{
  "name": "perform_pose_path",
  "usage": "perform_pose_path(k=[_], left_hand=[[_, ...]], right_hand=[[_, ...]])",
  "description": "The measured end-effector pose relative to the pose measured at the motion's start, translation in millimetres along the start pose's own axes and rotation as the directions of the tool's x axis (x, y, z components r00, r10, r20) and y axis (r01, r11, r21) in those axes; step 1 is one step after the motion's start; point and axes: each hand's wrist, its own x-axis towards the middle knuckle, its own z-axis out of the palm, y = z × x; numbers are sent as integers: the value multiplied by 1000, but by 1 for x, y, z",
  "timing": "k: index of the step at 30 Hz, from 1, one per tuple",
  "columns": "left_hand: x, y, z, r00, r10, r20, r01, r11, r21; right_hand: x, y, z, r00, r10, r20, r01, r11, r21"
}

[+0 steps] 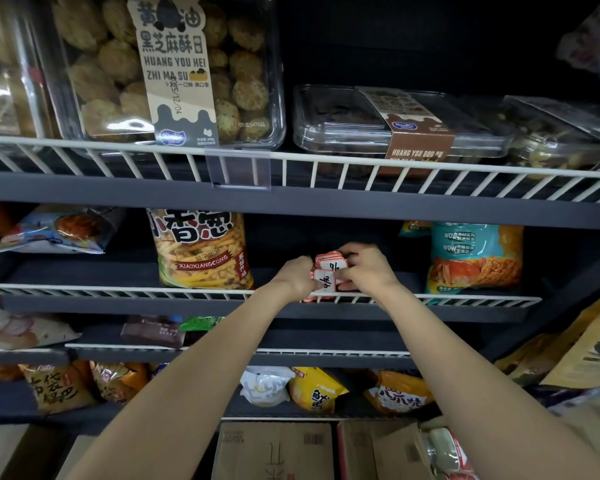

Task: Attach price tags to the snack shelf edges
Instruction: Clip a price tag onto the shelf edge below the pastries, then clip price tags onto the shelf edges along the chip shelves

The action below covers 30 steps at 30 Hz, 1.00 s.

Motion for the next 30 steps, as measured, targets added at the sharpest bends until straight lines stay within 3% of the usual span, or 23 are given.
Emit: perform_pose_path(k=[4, 6, 10, 15, 20, 30], left_hand=[[-6, 5, -3, 998, -65, 3, 63, 979, 195], [-9, 7, -5, 998, -63, 4, 61, 975, 214], [-14, 3, -7, 999, 36, 7, -36, 999, -8], [-22, 2, -16, 971, 74, -226, -123, 969, -212], [-66, 13, -36, 950, 117, -288, -218, 911, -349], [-183, 57, -100, 948, 153, -280, -201, 967, -154]], right_hand=[[-8, -8, 0, 999, 29, -44, -31, 998, -55], [-9, -9, 2, 997, 55, -62, -58, 997, -55], [-7, -4, 8, 992, 48, -117, -50, 999, -9], [-17, -9, 6, 989, 44, -140, -17, 982, 188], [-58, -37, -8, 999, 13, -33, -3, 951, 308], [-152, -134, -48, 981, -45, 187, 3, 976, 217]])
